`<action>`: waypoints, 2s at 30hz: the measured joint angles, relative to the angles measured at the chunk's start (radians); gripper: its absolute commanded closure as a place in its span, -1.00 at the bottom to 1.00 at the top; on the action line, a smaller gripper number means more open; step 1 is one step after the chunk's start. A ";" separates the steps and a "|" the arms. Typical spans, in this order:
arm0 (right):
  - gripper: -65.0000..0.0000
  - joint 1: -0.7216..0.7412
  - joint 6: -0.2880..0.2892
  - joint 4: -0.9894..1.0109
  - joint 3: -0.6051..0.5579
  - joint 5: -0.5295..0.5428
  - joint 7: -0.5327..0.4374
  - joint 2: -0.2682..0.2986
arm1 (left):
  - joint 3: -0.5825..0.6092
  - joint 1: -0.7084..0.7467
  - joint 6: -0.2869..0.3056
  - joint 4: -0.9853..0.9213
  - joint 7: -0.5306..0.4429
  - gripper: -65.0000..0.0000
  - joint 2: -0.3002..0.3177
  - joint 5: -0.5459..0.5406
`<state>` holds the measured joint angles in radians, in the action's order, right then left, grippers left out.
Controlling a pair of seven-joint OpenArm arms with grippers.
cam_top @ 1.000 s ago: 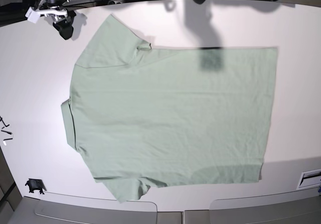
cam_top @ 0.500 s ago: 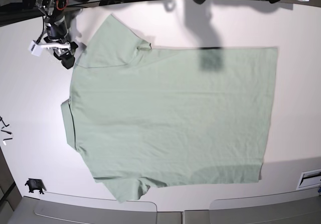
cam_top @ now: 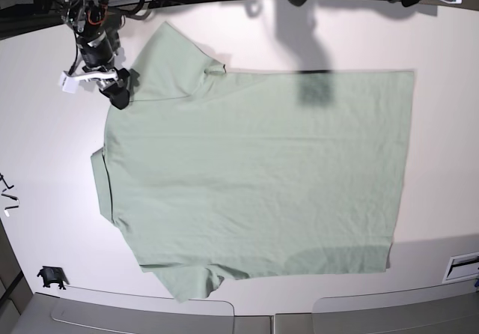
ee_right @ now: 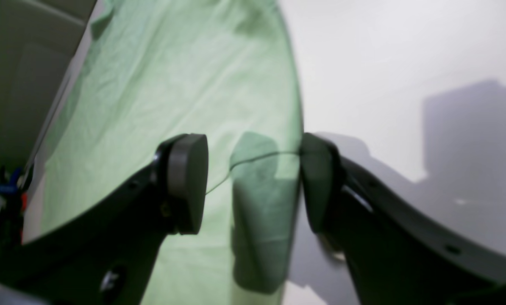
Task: Fold the T-shirt properly
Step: 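Move both grippers down to the shirt's shoulder corners and pinch them, then lift the pinched shoulder corners and pull them back toward the robot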
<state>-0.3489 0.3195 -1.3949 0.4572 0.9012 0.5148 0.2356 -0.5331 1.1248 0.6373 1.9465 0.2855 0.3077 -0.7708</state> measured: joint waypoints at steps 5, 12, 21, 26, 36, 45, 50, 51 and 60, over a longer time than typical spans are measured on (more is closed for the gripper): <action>-0.03 0.000 0.007 -0.001 -0.053 0.007 -0.006 -0.001 | 0.000 0.000 0.000 0.000 0.000 0.32 0.000 0.000; 0.65 0.000 0.002 0.000 -0.051 -0.016 -0.016 -0.006 | 0.000 -0.005 0.000 0.000 0.000 0.32 0.000 0.000; 1.00 0.000 0.002 -0.001 -0.050 -0.065 -0.031 -0.040 | 0.000 -0.084 -0.002 0.000 -0.019 0.30 0.000 0.003; 1.00 0.000 0.002 -0.001 -0.050 -0.083 -0.032 -0.047 | 0.000 -0.195 -0.175 -0.006 0.113 0.28 0.014 0.002; 1.00 0.003 0.002 -0.002 -0.050 -0.083 -0.031 -0.047 | 0.000 -0.488 -0.236 -0.298 0.160 0.16 0.132 0.007; 1.00 0.003 0.002 -0.002 -0.050 -0.083 -0.031 -0.047 | 0.000 -0.687 -0.166 -0.636 0.270 0.01 0.183 -0.183; 1.00 0.003 0.002 -0.002 -0.050 -0.083 -0.031 -0.047 | 0.074 -0.717 -0.131 -0.666 0.295 0.01 0.187 -0.202; 1.00 0.003 0.003 -0.002 -0.050 -0.083 -0.031 -0.047 | 0.097 -0.724 -0.130 -0.666 0.298 0.01 0.189 -0.210; 1.00 0.003 0.002 -0.002 -0.050 -0.083 -0.031 -0.047 | 0.233 -0.753 -0.104 -0.657 0.324 0.01 0.179 -0.231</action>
<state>-0.3462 0.3218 -1.3968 0.4076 0.8181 0.4839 0.1883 -0.3000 0.3714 0.5331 1.2896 0.6098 0.4866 -1.0019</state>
